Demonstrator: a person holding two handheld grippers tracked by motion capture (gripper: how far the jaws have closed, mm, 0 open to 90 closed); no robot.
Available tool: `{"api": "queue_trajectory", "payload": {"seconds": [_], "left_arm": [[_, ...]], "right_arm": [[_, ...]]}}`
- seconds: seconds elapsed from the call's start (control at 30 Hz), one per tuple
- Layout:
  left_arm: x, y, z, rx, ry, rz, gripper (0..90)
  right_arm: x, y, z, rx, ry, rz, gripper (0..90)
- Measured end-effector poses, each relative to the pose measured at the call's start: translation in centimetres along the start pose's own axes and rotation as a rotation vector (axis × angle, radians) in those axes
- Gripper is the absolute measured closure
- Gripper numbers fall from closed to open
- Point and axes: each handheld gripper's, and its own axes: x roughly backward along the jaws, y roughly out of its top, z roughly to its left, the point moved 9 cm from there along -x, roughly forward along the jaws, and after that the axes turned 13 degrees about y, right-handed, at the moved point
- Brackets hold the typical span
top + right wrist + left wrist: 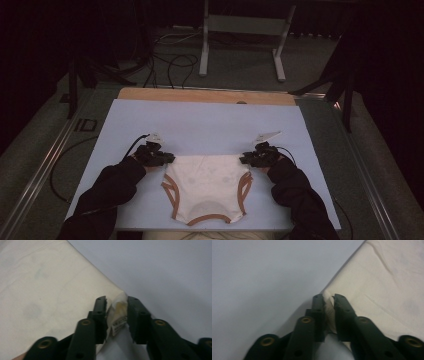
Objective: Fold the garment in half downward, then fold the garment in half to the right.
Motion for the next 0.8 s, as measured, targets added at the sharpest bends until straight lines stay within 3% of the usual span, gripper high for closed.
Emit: {"api": "queue_trajectory", "payload": {"seconds": [0.17, 0.37, 0.8], "left_arm": [[0.1, 0.0, -0.1, 0.001, -0.005, 0.012, 87.7], [0.2, 0.1, 0.0, 0.008, -0.016, 0.005, 88.4], [0.7, 0.8, 0.3, 0.009, -0.017, -0.025, 88.4]], "right_arm": [[0.1, 0.2, 0.3, 0.038, -0.002, 0.004, 84.7], [0.4, 0.6, 0.5, 0.058, -0.012, 0.005, 85.6], [0.8, 1.2, 0.4, 0.053, -0.009, -0.019, 86.2]]}}
